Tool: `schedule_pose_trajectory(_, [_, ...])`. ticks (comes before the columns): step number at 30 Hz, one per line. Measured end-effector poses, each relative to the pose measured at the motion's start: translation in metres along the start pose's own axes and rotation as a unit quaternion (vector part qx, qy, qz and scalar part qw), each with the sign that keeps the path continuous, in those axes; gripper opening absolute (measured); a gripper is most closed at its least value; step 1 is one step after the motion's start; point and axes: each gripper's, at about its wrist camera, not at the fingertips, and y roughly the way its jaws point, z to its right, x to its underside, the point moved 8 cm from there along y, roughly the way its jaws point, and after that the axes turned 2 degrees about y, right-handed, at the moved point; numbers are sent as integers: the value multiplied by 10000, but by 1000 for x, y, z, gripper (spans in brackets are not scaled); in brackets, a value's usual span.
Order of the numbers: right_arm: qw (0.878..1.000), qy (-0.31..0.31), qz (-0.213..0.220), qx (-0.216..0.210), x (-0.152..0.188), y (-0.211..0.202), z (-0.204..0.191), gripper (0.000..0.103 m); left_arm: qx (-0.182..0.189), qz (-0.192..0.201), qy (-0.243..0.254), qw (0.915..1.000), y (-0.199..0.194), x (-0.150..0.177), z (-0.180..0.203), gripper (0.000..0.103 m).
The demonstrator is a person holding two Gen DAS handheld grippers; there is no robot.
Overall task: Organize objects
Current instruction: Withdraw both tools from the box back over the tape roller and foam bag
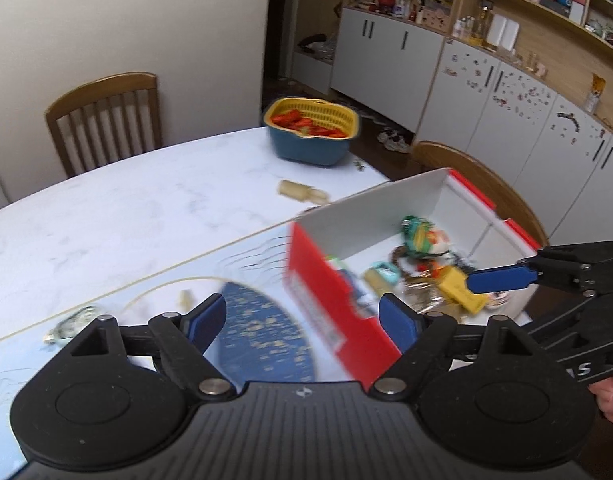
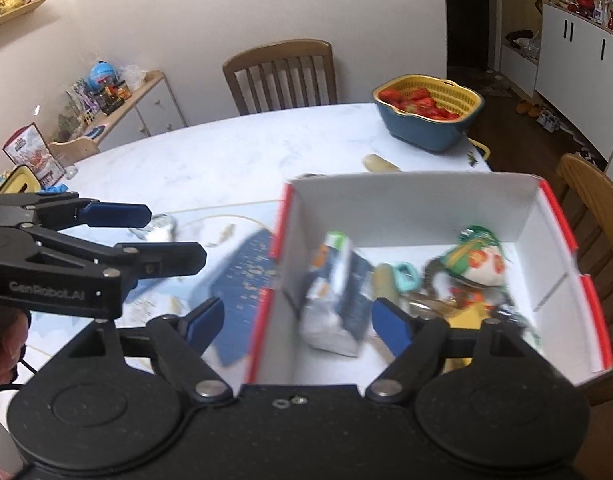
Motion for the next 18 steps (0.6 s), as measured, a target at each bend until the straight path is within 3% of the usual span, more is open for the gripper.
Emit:
schedule_pose_trajectory(7, [9998, -178, 45, 0, -6, 15, -49, 86, -128, 4, -165, 9998, -14, 16, -53, 85])
schedule_pose_trajectory(11, [9996, -252, 66, -66, -9, 24, -74, 86, -207, 70, -266, 9994, -19, 22, -80, 100])
schedule_pose_trajectory(18, [9990, -426, -17, -124, -11, 43, -111, 86, -321, 167, -372, 9987, -21, 28, -123, 101])
